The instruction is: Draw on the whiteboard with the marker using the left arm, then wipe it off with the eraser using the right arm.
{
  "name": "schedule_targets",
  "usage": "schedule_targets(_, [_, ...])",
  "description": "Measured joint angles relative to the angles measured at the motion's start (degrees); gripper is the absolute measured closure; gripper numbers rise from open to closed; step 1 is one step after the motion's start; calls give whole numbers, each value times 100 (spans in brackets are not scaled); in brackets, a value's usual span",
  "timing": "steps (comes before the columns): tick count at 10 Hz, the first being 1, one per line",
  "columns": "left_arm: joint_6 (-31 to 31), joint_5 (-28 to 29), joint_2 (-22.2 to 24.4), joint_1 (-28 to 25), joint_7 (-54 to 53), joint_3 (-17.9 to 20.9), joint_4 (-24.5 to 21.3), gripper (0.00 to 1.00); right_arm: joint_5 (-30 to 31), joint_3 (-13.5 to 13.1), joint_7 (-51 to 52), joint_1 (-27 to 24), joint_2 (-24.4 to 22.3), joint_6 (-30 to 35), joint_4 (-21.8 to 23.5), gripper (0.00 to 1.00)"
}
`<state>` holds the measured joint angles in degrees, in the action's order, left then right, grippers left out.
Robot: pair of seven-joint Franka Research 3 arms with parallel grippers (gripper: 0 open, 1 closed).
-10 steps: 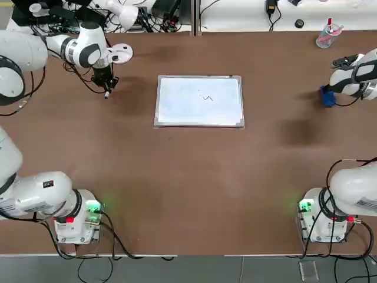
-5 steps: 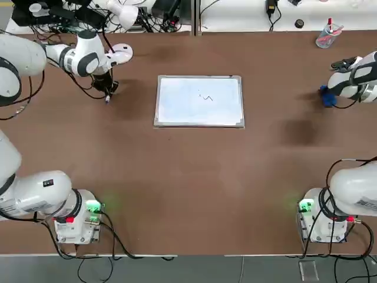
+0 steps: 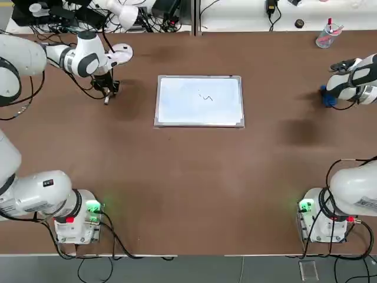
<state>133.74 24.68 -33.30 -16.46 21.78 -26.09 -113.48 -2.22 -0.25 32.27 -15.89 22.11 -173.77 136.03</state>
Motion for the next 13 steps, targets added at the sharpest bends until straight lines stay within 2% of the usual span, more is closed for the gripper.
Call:
schedule_targets(3, [13,0,4,0,-2,-8,9,9,0,6,0,0,83,-57,0,0])
schedule_targets(4, [20,0,16,-1,-2,-24,37,2,0,7,0,0,90,-65,0,0])
schedule_targets(7, [-218,0,201,4,-2,-167,425,0,0,10,2,0,90,-80,-1,0])
schedule_targets(11, [-1268,-36,853,149,-2,-325,1250,0,0,16,3,0,90,-116,-3,0])
schedule_targets(13, [-1653,-379,1254,194,-1,-335,1516,0,0,17,3,0,94,-133,-3,0])
